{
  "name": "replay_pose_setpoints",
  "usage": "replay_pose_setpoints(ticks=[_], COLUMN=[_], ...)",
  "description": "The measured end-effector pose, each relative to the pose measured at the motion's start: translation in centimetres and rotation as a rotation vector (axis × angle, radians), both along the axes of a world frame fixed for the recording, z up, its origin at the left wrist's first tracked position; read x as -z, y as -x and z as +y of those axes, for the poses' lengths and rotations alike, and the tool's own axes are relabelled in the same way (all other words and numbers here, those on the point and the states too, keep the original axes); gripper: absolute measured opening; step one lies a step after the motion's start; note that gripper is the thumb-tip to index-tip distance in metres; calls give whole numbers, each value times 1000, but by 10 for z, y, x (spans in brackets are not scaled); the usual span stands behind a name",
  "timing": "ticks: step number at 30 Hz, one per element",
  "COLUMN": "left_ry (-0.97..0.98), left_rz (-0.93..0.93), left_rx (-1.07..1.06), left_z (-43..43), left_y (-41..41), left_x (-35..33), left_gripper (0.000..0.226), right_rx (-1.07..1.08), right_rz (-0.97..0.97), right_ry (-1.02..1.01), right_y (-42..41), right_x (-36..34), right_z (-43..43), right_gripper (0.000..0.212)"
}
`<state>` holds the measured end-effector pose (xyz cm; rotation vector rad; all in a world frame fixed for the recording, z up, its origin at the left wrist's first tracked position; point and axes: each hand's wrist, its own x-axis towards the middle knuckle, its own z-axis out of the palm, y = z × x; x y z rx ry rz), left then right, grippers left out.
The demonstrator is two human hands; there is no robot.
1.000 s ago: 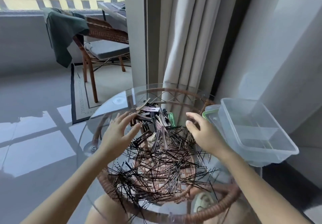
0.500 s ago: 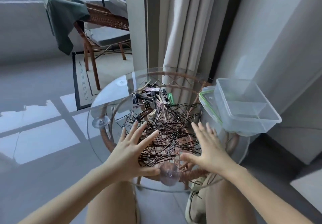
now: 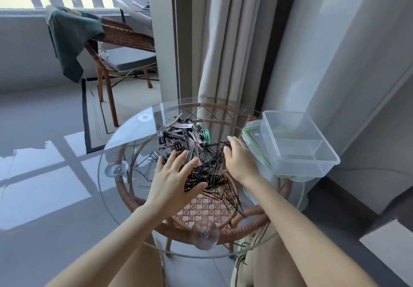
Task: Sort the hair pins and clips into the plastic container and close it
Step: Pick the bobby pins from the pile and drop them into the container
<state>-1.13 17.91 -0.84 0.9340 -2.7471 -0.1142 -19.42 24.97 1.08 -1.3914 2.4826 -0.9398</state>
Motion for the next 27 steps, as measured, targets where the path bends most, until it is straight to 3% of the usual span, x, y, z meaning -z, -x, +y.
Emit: replay_pose_setpoints(ticks=[3, 8, 12, 17, 21, 23, 25, 27], left_ry=[24, -76, -211, -309, -478, -441, -299, -206], left_rz=[9, -36, -34, 62, 196, 186, 33, -113], left_rx=[-29, -203, -240, -112, -18, 42, 131, 191], left_z=[1, 2, 4, 6, 1, -1, 2, 8], left_y=[-4, -24, -32, -17, -22, -37, -53, -60], left_x=[-4, -4, 2, -4, -11, -14, -15, -12], left_gripper=[82, 98, 108, 84, 81, 92, 98, 99], right_rx=[7, -9, -77, -231, -277, -339, -393, -409], right_rz=[125, 170, 45, -214, -357, -241, 3, 182], right_ry=[-199, -141, -58, -7, 91, -67, -343, -474], right_y=[23, 13, -14, -51, -44, -31, -17, -7], right_x=[14, 18, 18, -1, -31, -35, -26, -10], right_z=[-21, -20, 3, 29, 63, 88, 109, 117], right_gripper=[51, 43, 41, 41, 45, 65, 91, 105])
